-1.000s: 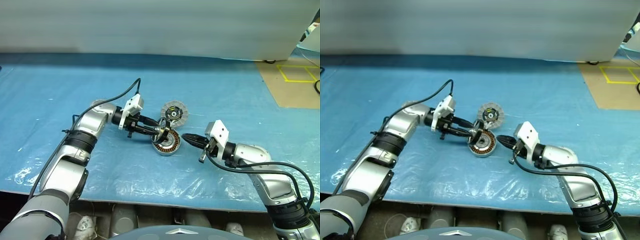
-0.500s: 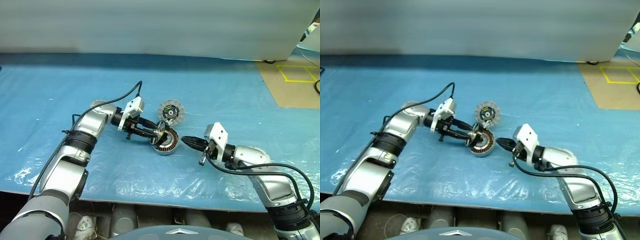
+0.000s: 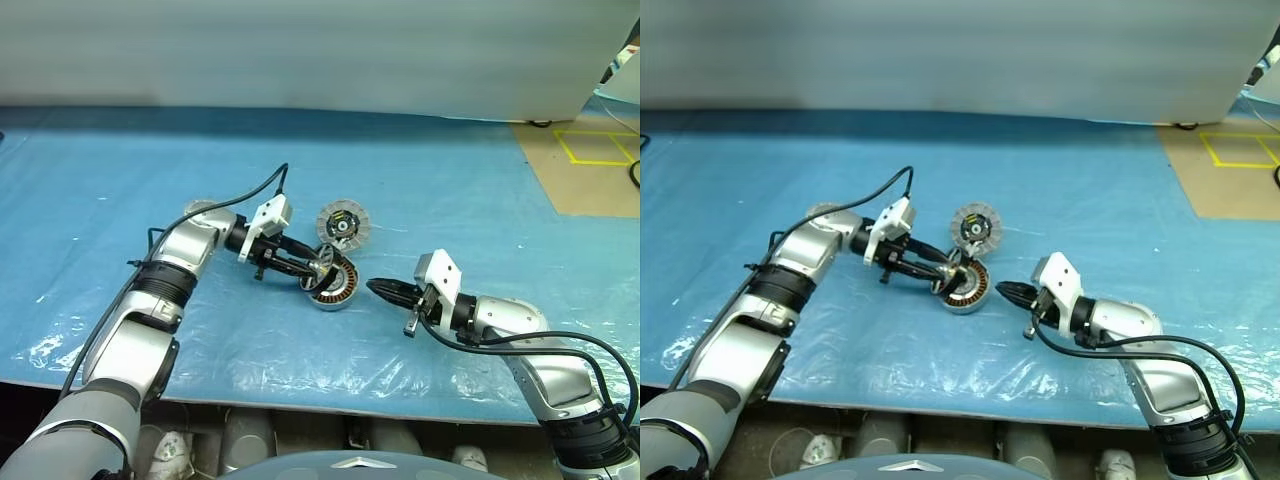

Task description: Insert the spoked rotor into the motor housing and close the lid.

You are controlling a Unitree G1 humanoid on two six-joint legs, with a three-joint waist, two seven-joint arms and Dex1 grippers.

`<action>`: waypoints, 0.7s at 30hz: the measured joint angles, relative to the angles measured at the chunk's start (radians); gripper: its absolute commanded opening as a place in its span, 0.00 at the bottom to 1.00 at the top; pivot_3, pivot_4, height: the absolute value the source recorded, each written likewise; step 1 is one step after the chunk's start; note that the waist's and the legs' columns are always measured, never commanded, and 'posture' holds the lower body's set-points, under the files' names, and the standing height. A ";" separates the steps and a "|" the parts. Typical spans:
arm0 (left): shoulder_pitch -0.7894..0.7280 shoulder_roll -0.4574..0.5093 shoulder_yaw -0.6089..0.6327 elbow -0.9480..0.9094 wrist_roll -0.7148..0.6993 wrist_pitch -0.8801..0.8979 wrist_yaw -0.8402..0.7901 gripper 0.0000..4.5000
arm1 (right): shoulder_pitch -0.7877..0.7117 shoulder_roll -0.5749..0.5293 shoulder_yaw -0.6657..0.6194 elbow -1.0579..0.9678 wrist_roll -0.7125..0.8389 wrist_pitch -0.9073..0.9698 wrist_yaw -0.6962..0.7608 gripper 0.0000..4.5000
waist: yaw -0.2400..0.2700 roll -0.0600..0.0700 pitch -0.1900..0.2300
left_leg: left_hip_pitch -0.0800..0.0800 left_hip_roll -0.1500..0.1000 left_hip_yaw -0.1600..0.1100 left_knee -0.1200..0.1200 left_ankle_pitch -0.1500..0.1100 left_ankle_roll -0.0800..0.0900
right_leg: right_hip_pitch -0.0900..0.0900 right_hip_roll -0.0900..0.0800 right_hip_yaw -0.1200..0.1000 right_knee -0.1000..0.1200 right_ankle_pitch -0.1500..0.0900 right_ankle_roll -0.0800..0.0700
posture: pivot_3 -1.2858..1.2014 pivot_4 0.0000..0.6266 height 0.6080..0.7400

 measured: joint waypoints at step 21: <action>-0.005 -0.029 0.062 -0.038 -0.041 0.072 0.065 0.38 | -0.023 0.000 0.000 0.002 -0.002 -0.002 -0.012 0.00 | 0.000 0.000 0.000 | 0.000 0.000 0.000 0.000 0.000 0.000 | 0.000 0.000 0.000 0.000 0.000 0.000 | 0.52 0.24 1.00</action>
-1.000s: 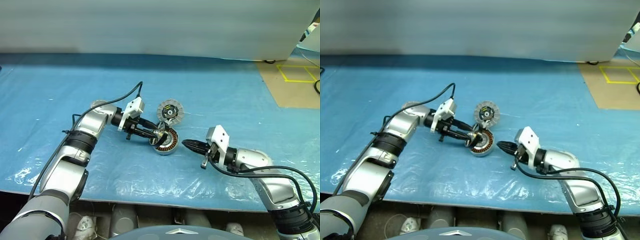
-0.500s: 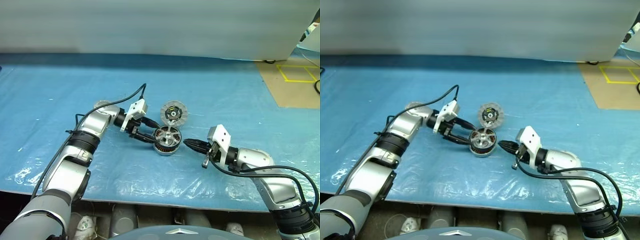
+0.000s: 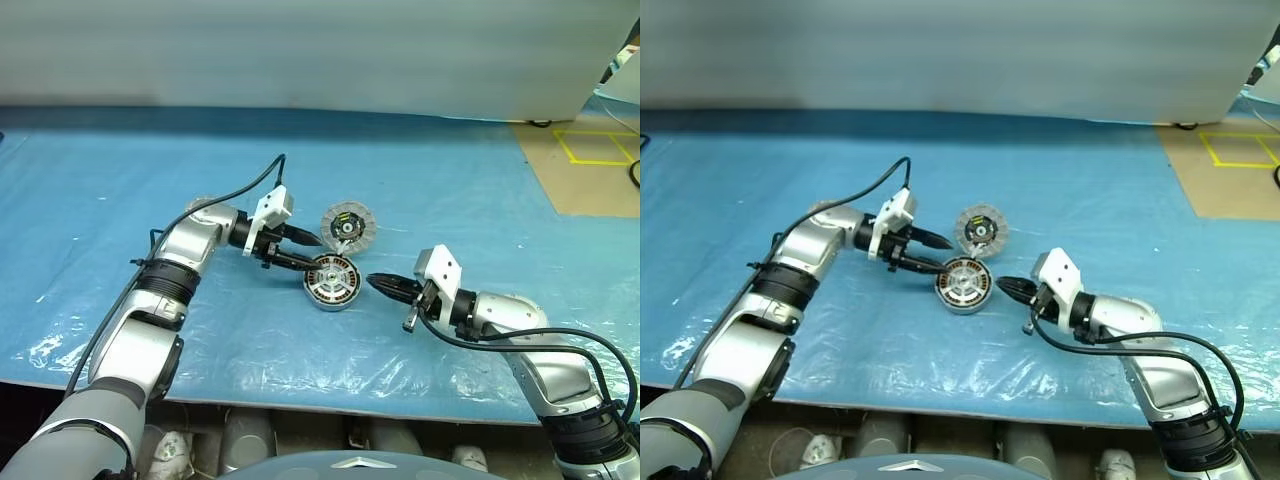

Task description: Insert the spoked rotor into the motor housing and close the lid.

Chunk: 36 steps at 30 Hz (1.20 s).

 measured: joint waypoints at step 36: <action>0.139 -0.031 0.139 -0.080 -0.090 -0.015 0.254 0.00 | -0.010 0.010 -0.030 -0.004 0.044 0.006 -0.015 0.00 | -0.002 0.004 -0.002 | 0.001 0.000 0.000 -0.001 0.000 0.000 | 0.001 0.000 0.000 -0.003 -0.002 -0.002 | 0.52 0.24 1.00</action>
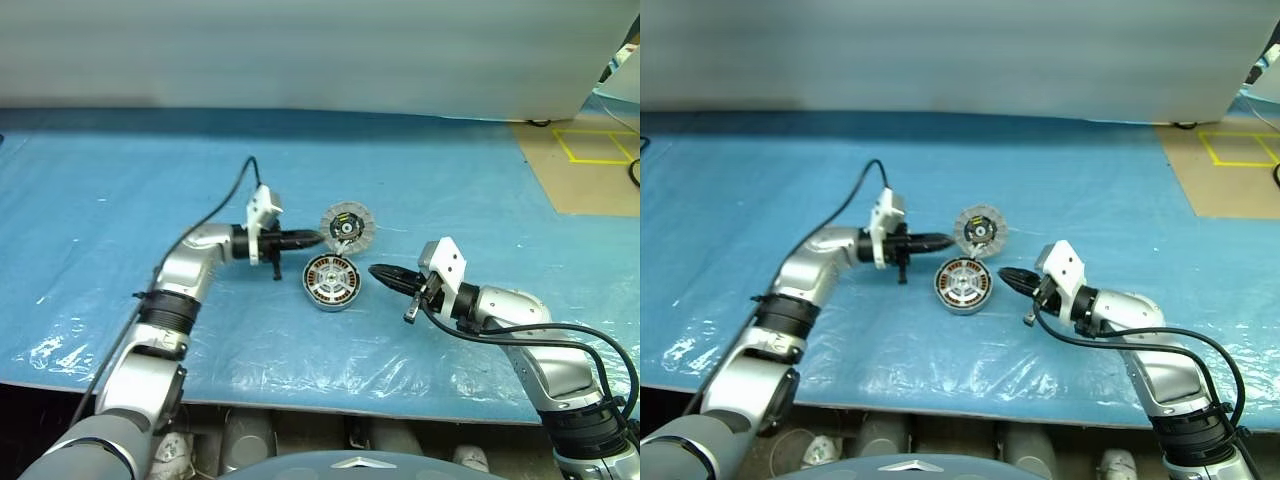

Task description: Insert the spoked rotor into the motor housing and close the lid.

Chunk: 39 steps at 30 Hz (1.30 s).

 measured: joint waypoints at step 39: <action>-0.469 -0.229 0.157 0.875 0.223 -0.327 0.176 0.00 | 0.239 -0.011 -0.040 -0.228 -0.001 -0.045 -0.100 0.00 | 0.009 -0.003 0.002 | -0.009 -0.011 -0.007 0.001 0.000 0.000 | 0.001 -0.007 -0.001 -0.010 0.009 0.015 | 0.52 0.24 1.00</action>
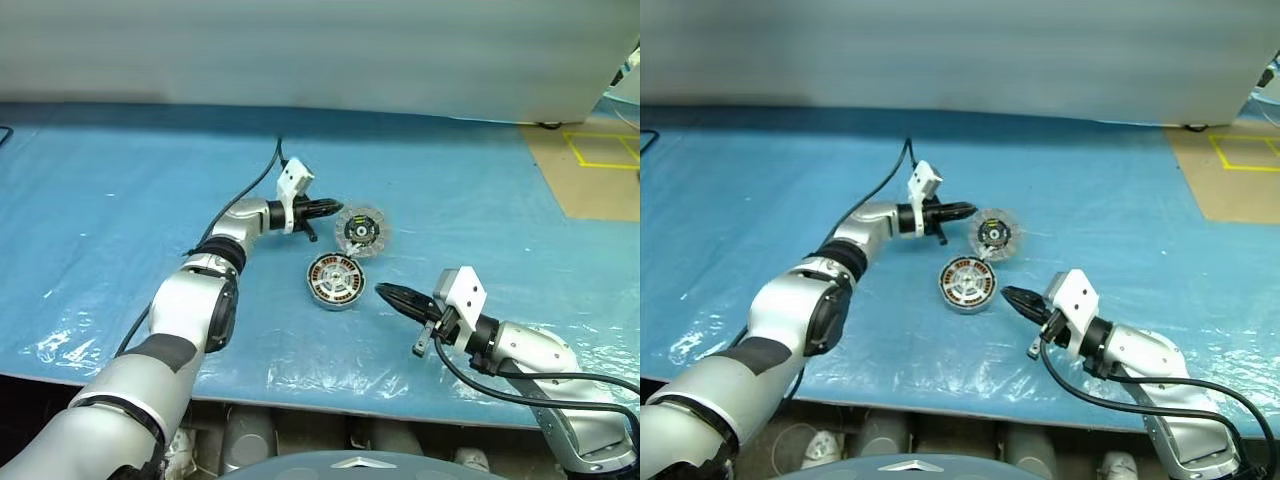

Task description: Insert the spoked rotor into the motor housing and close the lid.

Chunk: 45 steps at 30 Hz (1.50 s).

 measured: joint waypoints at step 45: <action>0.052 0.073 0.057 -0.108 0.010 0.083 -0.459 0.00 | -0.019 0.017 -0.067 0.058 0.071 0.056 -0.014 0.00 | 0.001 0.000 0.000 | -0.004 -0.003 -0.003 0.000 0.001 0.002 | 0.000 -0.008 -0.009 0.000 0.000 0.000 | 0.52 0.24 1.00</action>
